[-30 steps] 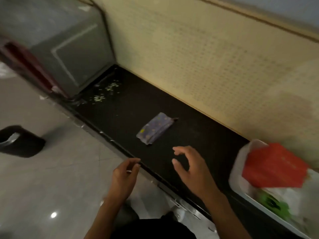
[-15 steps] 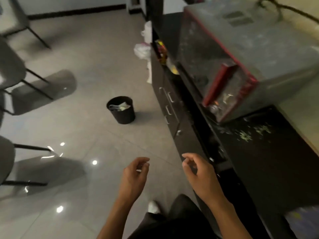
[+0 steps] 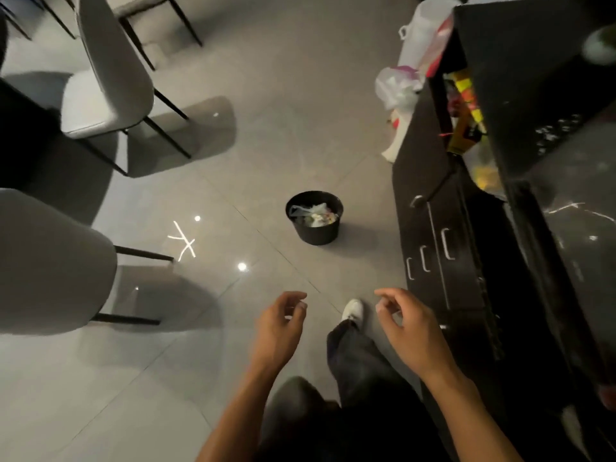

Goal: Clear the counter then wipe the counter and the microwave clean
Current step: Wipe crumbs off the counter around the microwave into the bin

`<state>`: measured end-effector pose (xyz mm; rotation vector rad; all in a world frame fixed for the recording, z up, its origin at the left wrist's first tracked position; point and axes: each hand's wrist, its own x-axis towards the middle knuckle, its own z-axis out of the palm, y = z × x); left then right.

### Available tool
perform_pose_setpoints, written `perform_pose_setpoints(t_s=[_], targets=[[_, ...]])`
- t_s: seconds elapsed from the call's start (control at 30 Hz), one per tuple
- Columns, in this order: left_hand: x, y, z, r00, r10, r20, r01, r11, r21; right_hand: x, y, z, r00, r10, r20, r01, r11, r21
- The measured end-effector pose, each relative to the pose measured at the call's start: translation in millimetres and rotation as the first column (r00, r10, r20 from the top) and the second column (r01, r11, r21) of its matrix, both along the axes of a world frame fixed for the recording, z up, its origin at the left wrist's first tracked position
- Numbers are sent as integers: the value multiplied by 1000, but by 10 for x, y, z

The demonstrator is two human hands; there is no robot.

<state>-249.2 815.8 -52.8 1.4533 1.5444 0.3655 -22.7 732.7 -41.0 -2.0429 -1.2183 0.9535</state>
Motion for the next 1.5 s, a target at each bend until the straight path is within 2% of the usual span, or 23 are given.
perform_pose_setpoints(t_s=[0.2,0.33,0.47,0.63,0.7,0.83,0.97,1.1,1.23,1.37,1.5], targets=[[444,1253,-530,998,67,7,-65,984,-167,284,1399,-407,992,129,-6,-129,990,-48],[613,1936,-1156,991,136,2,-130,952,-277,429,2044,-1023,992,96,-79,-104,989,-103],[725,2586,-2115,985,165,-45,-169,904,-394,519,2639,-1852,996,40,-80,-51,989,-140],[778,3398,-3596,974,139,-182,-202,895,-398,534,3250,-2979,993,-68,-92,51,983,-179],[786,3693,-4192,959,184,-214,-263,858,-442,511,3441,-3415,989,-102,-105,82,980,-179],[768,4190,-5097,901,399,-172,-420,697,-582,460,3679,-4174,990,-100,-97,79,976,-201],[755,4482,-5610,856,507,-101,-452,639,-623,447,3683,-4628,993,-93,-74,74,971,-229],[815,4568,-5768,826,563,-28,-462,648,-605,447,3643,-4785,992,-116,-57,98,961,-259],[800,4513,-5612,822,569,6,-434,634,-640,456,3691,-4600,989,-138,-59,117,953,-280],[804,4375,-5041,823,568,-15,-440,620,-650,522,3741,-4016,984,-166,-63,144,954,-262],[757,4125,-4107,875,485,6,-356,651,-671,612,3606,-3180,978,-207,-39,193,955,-226]])
